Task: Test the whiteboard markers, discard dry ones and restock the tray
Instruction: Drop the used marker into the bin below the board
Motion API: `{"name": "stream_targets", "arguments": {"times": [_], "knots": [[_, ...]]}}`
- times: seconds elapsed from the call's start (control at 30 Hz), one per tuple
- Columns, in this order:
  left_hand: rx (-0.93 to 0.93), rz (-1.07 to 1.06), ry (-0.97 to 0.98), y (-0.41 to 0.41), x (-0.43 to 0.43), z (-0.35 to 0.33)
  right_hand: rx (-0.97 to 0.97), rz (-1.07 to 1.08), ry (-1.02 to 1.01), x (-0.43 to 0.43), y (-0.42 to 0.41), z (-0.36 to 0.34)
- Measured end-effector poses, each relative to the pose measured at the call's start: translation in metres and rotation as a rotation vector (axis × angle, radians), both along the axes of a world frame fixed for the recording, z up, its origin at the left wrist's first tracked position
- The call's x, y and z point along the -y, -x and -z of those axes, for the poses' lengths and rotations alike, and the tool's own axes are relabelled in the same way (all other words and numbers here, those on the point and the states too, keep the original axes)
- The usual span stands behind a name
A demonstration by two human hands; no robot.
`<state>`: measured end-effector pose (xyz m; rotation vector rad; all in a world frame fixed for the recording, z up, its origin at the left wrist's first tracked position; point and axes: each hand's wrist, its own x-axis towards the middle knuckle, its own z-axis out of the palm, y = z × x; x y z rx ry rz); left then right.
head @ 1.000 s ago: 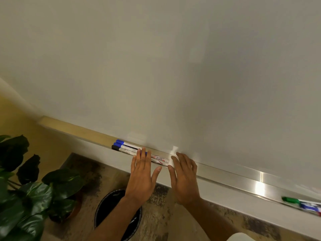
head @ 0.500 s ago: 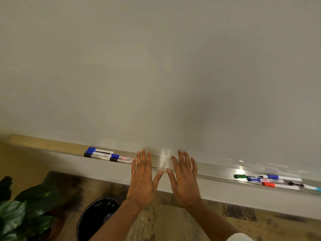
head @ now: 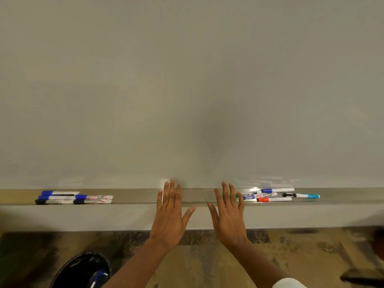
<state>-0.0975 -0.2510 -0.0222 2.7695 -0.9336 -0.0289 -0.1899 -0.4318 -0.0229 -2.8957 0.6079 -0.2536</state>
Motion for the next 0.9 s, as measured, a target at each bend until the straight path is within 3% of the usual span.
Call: {"name": "stream_targets", "arguments": {"times": [0.57, 0.9], "knots": [[-0.094, 0.046, 0.009, 0.033, 0.089, 0.037, -0.09, 0.042, 0.027, 0.105, 0.014, 0.041], [-0.134, 0.018, -0.015, 0.032, 0.101, 0.053, 0.021, -0.016, 0.012, 0.121, -0.006, 0.059]]}}
